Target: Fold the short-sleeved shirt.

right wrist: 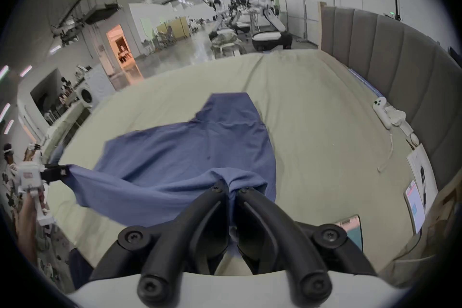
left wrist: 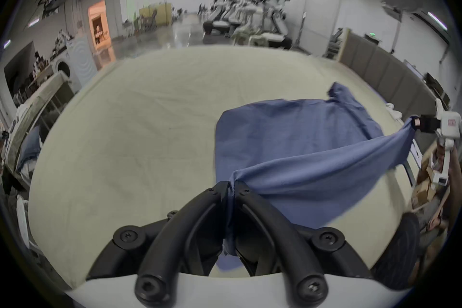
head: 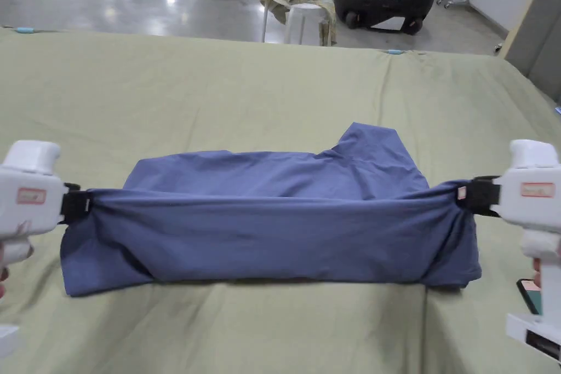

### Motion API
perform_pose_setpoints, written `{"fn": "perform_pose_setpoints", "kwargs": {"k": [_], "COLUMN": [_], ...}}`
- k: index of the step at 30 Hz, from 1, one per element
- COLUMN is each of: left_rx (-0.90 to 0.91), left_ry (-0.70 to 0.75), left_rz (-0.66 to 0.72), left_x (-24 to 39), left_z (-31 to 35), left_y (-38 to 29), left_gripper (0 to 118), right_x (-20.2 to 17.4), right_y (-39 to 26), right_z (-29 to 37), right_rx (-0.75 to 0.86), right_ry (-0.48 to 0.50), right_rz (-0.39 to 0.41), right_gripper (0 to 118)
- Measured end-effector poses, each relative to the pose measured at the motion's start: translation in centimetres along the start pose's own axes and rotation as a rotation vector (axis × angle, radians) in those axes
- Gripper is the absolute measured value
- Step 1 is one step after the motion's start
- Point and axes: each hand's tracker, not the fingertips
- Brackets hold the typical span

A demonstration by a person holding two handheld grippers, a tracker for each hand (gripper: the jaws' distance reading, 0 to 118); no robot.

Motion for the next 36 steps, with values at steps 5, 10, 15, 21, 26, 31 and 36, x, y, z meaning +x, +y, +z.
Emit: {"fn": "perform_pose_setpoints", "kwargs": {"k": [5,10,15,21,26,31,36], "left_rx": [-0.153,0.06,0.425,0.205,0.036,0.021,-0.036], "left_ry": [0.022,0.015,0.078,0.159,0.072,0.088,0.111], "left_rz": [0.022,-0.036,-0.216,-0.245,-0.126,-0.137,-0.22], "left_x": [0.7,1.4,4.6,3.6,0.3,0.3,0.7], "left_z": [-6.6,-0.4,8.8,9.5,5.5,1.5,-2.1], "left_y": [-0.1,-2.2,-8.1,-13.9,-14.1,-12.1,-10.2], "left_gripper": [7,98,98,63,5,84,58], "right_x": [-0.6,-1.0,-4.6,-7.4,-7.8,-7.2,-4.3], "right_y": [-1.4,-3.1,-8.0,-14.1,-16.4,-16.5,-15.4], "right_z": [-7.8,-4.2,4.3,8.3,8.5,7.9,6.9], "right_rx": [-0.139,-0.074,0.251,0.264,0.198,0.157,0.101], "right_ry": [-0.058,0.012,0.066,0.109,0.158,0.12,-0.018], "right_rz": [0.002,0.018,0.151,0.068,0.014,0.033,0.062], "right_gripper": [6,113,112,3,0,0,0]}}
